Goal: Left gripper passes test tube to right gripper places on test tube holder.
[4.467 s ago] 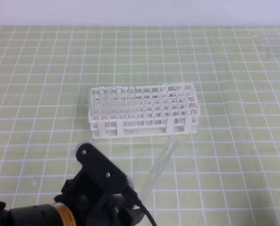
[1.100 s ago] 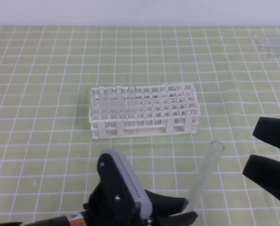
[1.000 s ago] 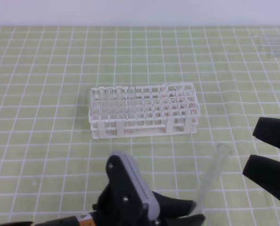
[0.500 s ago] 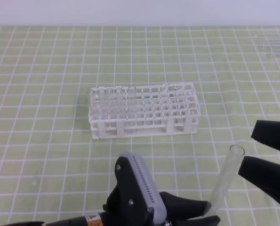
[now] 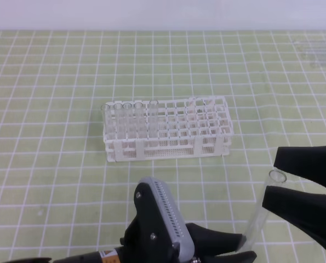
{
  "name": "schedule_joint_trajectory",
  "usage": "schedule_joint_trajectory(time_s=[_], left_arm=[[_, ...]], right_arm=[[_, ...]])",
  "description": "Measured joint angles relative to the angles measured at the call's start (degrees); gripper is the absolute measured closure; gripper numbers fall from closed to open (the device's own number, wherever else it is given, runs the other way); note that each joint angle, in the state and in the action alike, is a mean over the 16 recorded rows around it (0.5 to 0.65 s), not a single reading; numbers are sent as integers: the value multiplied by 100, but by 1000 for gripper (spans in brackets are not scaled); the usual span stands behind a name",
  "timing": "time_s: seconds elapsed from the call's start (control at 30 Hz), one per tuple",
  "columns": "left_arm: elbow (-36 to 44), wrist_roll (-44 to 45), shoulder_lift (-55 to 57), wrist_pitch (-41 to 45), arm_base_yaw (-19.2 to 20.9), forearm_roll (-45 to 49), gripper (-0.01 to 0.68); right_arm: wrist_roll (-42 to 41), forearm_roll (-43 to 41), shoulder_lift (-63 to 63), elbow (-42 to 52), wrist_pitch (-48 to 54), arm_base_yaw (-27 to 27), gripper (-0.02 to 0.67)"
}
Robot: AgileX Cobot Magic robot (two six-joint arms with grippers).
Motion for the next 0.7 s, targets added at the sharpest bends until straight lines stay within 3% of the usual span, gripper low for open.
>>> schedule_joint_trajectory(time_s=[0.7], left_arm=[[2, 200, 8, -475, 0, -339, 580]], right_arm=[[-459, 217, 35, 0, 258, 0, 236]])
